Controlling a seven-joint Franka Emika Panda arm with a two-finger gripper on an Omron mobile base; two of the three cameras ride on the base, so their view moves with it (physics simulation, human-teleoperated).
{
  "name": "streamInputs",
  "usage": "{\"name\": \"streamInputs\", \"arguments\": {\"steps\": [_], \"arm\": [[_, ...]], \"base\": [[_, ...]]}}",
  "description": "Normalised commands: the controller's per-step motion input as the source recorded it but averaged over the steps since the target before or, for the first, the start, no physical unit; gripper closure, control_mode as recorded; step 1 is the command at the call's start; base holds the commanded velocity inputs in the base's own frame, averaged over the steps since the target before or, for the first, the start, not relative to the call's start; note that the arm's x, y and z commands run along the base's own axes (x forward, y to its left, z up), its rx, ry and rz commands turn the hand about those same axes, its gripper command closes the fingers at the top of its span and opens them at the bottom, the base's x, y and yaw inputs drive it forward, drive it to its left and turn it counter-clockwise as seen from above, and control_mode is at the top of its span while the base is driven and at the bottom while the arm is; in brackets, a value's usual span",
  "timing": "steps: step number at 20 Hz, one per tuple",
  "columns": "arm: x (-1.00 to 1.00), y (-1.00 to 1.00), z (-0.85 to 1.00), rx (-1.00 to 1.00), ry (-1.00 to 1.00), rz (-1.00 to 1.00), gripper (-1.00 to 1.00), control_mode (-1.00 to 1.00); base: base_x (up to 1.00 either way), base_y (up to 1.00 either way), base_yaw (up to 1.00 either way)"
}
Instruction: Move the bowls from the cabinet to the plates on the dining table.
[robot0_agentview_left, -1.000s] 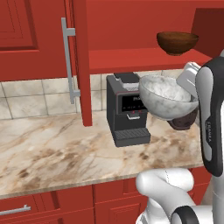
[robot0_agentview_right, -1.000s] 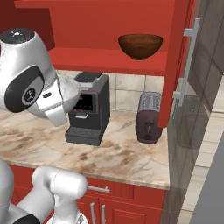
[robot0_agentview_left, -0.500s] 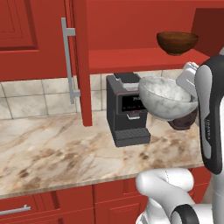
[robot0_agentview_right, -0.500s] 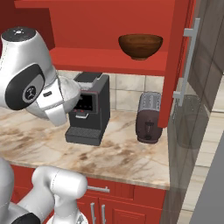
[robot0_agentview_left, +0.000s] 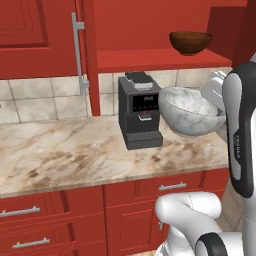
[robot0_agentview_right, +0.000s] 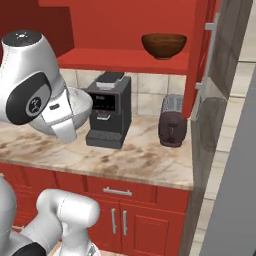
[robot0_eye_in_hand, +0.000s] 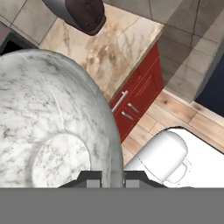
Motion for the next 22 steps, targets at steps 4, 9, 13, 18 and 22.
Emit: {"name": "streamInputs", "arguments": {"steps": [4, 9, 13, 18, 22], "arm": [[0.00, 0.00, 0.00, 0.00, 0.00, 0.00, 1.00, 1.00], [0.00, 0.00, 0.00, 0.00, 0.00, 0.00, 1.00, 1.00], [0.00, 0.00, 0.00, 0.00, 0.00, 0.00, 1.00, 1.00], [0.00, 0.00, 0.00, 0.00, 0.00, 0.00, 1.00, 1.00], [0.00, 0.00, 0.00, 0.00, 0.00, 0.00, 1.00, 1.00]], "base": [[-0.59, 0.00, 0.16], [-0.34, 0.05, 0.31], [-0.36, 0.23, 0.35], [-0.26, 0.36, 0.39], [-0.39, 0.31, 0.39]]}}
